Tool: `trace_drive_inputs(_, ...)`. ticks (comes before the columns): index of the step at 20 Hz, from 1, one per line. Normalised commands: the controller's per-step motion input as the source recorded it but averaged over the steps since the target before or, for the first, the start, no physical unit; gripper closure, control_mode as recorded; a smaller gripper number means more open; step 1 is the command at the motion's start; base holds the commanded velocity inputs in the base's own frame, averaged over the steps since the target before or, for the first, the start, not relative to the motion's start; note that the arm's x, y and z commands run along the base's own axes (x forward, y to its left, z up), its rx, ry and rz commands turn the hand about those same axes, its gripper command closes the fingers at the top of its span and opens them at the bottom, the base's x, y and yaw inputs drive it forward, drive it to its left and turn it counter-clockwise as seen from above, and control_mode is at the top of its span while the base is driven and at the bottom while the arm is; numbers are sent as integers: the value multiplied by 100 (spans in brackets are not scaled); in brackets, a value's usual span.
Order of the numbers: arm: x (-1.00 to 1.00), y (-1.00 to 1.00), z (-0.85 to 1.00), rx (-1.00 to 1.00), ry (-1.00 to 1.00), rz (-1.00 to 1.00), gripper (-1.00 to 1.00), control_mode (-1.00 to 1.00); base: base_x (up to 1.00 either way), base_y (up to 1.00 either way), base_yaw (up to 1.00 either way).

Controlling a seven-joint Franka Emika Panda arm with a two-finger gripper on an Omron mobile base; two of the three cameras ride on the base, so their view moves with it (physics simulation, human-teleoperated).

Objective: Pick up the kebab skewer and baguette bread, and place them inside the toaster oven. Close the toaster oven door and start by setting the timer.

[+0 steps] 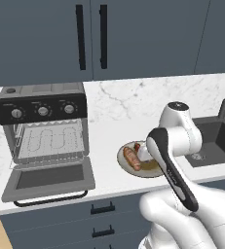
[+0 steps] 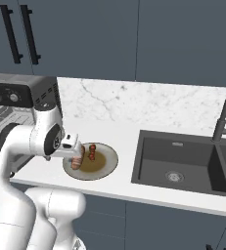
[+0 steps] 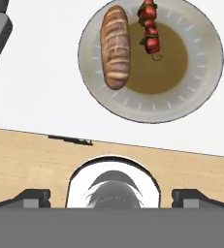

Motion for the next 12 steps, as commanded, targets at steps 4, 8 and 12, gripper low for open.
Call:
trace_drive_inputs(4, 36, -45, -58, 0, 3, 0, -100, -100, 0, 0, 0)
trace_drive_inputs(8, 42, 0, -26, 0, 2, 0, -100, -100, 0, 0, 0)
trace_drive_inputs(12, 34, 0, -11, 0, 9, 0, -100, -100, 0, 0, 0)
